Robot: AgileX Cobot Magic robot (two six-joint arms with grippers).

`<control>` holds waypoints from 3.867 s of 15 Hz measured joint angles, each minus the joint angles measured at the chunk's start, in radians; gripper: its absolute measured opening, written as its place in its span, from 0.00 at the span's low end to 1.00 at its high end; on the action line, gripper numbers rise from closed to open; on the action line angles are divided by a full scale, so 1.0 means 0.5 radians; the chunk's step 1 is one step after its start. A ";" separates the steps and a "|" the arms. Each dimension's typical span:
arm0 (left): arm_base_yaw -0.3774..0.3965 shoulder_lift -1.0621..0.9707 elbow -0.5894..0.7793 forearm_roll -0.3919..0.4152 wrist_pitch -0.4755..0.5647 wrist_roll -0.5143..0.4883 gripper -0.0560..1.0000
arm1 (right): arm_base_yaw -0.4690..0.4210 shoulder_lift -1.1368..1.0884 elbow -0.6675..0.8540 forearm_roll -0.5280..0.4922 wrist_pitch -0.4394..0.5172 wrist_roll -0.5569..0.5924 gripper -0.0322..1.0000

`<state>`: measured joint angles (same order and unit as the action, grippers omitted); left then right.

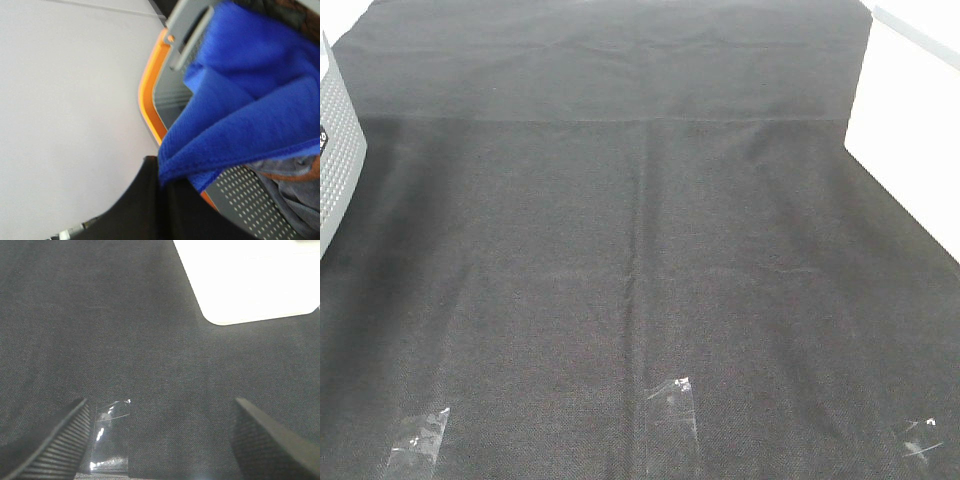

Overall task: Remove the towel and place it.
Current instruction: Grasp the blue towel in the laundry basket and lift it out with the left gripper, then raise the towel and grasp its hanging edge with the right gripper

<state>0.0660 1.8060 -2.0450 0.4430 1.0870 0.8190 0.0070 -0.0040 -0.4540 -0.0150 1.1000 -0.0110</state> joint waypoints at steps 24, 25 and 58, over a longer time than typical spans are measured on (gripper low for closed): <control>-1.618 -0.392 -0.144 -0.002 0.254 0.222 0.05 | 0.000 0.756 -0.046 1.020 -0.754 -0.892 0.75; -1.636 -0.392 -0.144 -0.004 0.258 0.222 0.05 | 0.000 0.890 -0.046 1.192 -0.870 -1.068 0.75; -1.648 -0.392 -0.144 -0.684 0.276 0.288 0.05 | 0.928 3.730 -1.116 3.468 -0.374 -4.016 0.15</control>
<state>-0.7580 1.6100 -2.1170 0.1010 1.2250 0.9630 0.4710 1.8610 -1.0120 1.7190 0.9130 -2.0190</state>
